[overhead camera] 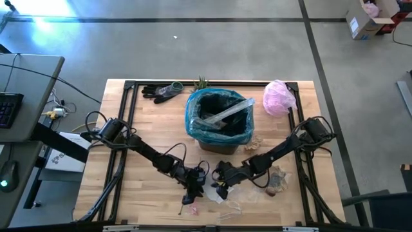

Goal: Place trash/remove bag and relplace
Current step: Put the white paper into the trash bin

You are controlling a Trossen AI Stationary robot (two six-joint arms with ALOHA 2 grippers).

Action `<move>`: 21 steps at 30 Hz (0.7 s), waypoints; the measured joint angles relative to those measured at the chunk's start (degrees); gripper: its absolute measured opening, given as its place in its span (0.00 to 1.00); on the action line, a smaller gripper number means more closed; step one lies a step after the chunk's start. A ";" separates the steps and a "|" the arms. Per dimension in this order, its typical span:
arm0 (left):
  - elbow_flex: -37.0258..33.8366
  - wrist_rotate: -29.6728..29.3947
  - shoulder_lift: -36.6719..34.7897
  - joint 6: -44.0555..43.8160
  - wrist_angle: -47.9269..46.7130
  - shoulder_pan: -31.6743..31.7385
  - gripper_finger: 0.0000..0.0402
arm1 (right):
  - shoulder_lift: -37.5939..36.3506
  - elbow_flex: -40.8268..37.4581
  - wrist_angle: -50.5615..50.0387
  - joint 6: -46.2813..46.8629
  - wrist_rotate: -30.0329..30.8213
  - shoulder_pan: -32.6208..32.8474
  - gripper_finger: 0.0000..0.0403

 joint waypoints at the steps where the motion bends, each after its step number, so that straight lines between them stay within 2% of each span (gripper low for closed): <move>1: 0.00 -0.04 0.00 0.00 0.02 0.02 0.23 | 0.00 0.33 -1.24 -0.27 0.01 0.00 0.04; 12: -0.11 -0.73 -1.37 -0.22 0.15 0.05 0.23 | 0.00 4.03 -5.89 -5.09 5.70 0.54 0.00; 21: -0.07 -3.99 -15.03 3.68 -1.97 -0.53 0.23 | -0.02 12.32 -18.24 -10.86 7.07 0.55 0.00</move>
